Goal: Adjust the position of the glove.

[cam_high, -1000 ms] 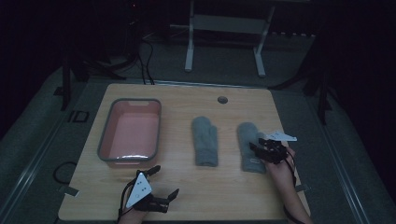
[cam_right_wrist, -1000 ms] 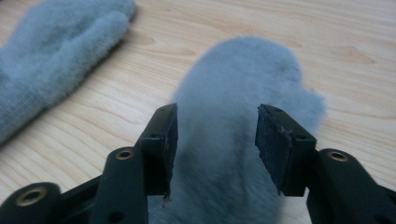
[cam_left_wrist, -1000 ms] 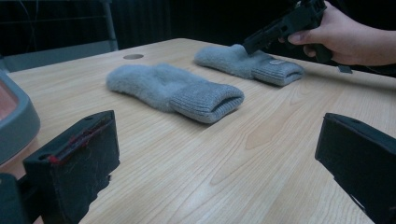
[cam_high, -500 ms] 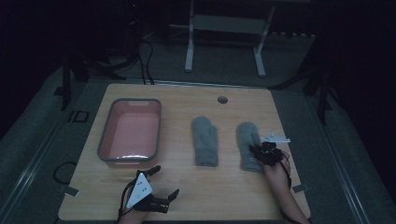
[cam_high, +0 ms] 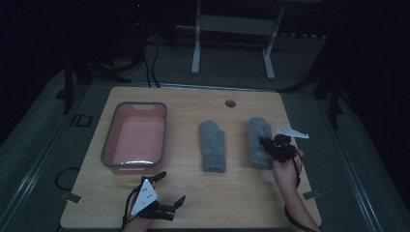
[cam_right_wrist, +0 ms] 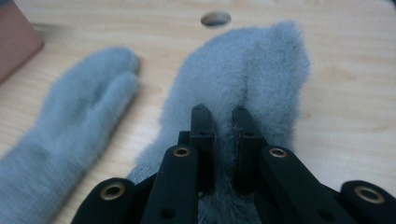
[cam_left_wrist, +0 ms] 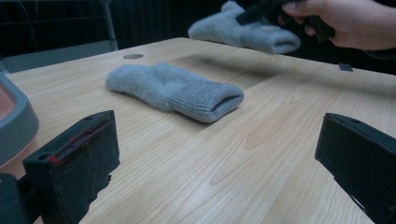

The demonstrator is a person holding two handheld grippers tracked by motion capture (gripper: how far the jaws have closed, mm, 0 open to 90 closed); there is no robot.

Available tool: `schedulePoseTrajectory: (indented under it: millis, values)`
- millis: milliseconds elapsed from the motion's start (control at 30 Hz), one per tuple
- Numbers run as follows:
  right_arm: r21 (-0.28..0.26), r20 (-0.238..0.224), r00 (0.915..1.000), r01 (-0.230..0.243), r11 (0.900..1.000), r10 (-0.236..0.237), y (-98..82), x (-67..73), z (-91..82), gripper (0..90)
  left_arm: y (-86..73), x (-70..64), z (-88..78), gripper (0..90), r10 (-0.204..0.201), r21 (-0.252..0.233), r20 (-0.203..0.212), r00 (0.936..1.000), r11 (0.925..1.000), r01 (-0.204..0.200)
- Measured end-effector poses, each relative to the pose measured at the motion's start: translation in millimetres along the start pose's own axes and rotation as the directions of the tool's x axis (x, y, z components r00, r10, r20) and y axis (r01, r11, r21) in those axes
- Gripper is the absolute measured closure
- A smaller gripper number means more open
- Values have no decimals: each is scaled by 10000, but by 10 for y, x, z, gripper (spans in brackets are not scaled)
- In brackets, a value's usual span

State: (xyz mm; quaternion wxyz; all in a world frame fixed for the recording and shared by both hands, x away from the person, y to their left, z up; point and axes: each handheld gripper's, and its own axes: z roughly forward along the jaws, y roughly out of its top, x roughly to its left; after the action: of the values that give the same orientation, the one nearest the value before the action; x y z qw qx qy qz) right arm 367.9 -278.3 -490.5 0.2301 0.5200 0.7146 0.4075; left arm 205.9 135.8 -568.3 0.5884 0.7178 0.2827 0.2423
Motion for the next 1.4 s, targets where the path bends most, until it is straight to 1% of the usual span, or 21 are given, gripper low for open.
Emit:
schedulePoseTrajectory:
  millis: [33,167,200,267,300,333,400,433,467,533,567,600,633,733,767,833,867,1000,1167,1333,1400]
  values:
    - [-226,-44,9999,-107,9997,106,101,85,-35,823,0,2,-2,1,-9,1,-8,10000,10000,9]
    - [-522,-262,9995,-209,9984,196,212,219,-60,823,-3,0,2,1,-46,18,5,10000,10000,46]
    - [-667,-347,9993,-122,9977,99,285,354,-52,823,-2,-1,3,1,-47,9,9,10000,10000,47]
    - [-698,-383,9992,-101,9975,75,306,401,-46,823,-1,-1,2,1,-13,7,27,10000,10000,13]
    - [-694,-592,9982,-96,9975,55,359,522,-18,822,1,0,-1,1,-29,6,32,10000,10000,29]
    - [-694,-592,9982,-96,9975,55,359,522,-18,822,1,0,-1,1,-29,6,32,10000,10000,29]
    - [-783,-1019,9948,-41,9969,-39,425,705,21,823,2,2,-6,1,-22,3,21,10000,10000,22]
    - [-783,-1019,9948,-41,9969,-39,425,705,21,823,3,3,-8,1,-28,8,30,10000,10000,28]
    - [-807,-1177,9929,68,9967,-163,461,830,56,823,4,5,-10,1,-48,-7,48,10000,10000,48]
    - [-815,-1308,9913,52,9967,-159,474,888,77,823,7,7,-16,1,-43,-21,54,10000,10000,43]
    - [-818,-1381,9902,86,9966,-199,485,946,100,823,8,7,-19,1,-24,-14,64,10000,10000,24]
    - [-787,-1551,9874,194,9967,-314,494,1071,160,823,9,3,-21,1,-27,-28,64,10000,10000,27]
    - [-725,-1614,9865,164,9972,-279,491,1110,180,822,10,1,-22,1,-34,-36,77,10000,10000,34]
    - [-669,-1640,9860,190,9976,-297,468,1201,230,823,13,-3,-24,1,26,-51,107,9999,10000,-25]
    - [-544,-1620,9859,339,9979,-424,413,1290,292,823,14,-3,-25,1,18,-49,124,9999,10000,-17]
    - [-503,-1622,9854,447,9977,-523,391,1316,315,823,14,-4,-28,1,33,-33,153,9999,10000,-33]
    - [-277,-1691,9842,482,9985,-522,330,1352,386,823,14,-7,-28,1,47,-51,165,9999,10000,-46]
    - [133,-1742,9844,281,9995,-254,219,1369,519,823,17,-12,-29,1,40,-15,237,9997,10000,-39]
    - [525,-1619,9865,323,9981,-234,91,1354,655,822,17,-19,-22,1,78,6,277,9996,10000,-78]
    - [737,-1730,9844,444,9963,-311,31,1328,743,819,16,-23,-26,1,50,-7,277,9996,10000,-50]
    - [948,-1552,9875,432,9946,-281,-8,1312,798,813,17,-18,-27,1,49,-15,265,9996,10000,-48]
